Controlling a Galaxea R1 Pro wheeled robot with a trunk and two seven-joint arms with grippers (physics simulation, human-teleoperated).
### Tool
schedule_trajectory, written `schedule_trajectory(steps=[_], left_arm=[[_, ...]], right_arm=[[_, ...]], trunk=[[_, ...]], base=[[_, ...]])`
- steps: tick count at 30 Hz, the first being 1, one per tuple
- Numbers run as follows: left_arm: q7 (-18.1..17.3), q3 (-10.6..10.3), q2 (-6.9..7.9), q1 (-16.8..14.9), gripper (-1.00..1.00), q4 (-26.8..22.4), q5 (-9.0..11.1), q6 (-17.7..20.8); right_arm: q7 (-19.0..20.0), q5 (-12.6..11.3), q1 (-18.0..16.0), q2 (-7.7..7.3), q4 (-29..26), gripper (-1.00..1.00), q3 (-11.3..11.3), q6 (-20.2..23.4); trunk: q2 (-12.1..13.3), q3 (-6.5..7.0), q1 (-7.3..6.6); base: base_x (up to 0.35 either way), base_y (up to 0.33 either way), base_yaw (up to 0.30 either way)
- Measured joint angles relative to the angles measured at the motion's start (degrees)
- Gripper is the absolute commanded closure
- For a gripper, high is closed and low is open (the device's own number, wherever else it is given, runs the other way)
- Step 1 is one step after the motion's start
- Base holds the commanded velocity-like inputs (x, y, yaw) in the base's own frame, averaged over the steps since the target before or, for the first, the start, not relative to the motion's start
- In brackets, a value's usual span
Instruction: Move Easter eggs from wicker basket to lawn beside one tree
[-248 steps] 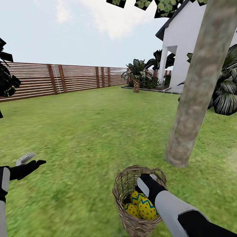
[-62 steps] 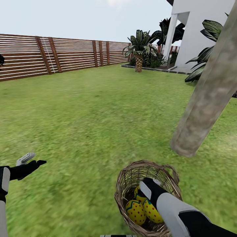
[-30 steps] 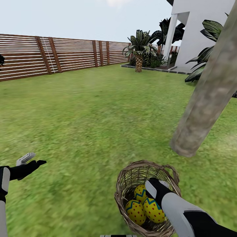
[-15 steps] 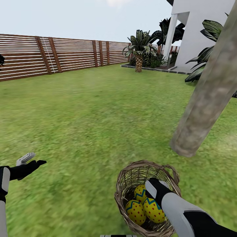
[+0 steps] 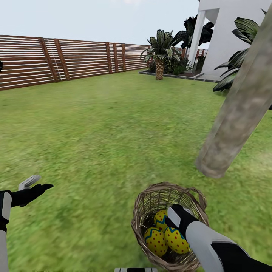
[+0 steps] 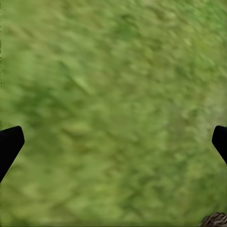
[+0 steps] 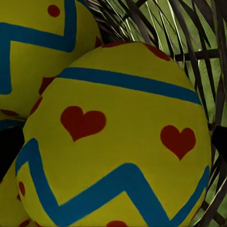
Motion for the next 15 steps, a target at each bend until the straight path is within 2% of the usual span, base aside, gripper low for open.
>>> schedule_trajectory(steps=[5,8,15], left_arm=[[0.0,0.0,0.0,0.0,-1.0,0.0,0.0,0.0],[0.0,0.0,0.0,0.0,-1.0,0.0,0.0,0.0],[0.0,0.0,0.0,0.0,-1.0,0.0,0.0,0.0]], right_arm=[[0.0,0.0,0.0,0.04,0.0,-1.0,-0.1,0.0],[0.0,0.0,0.0,0.05,0.0,-1.0,-0.1,0.0],[0.0,0.0,0.0,0.06,0.0,-1.0,-0.1,-0.1]], trunk=[[0.0,0.0,0.0],[0.0,-0.66,0.08],[0.0,-0.67,0.08]], base=[[0.0,0.0,0.0],[0.0,0.0,0.0],[0.0,0.0,0.0]])
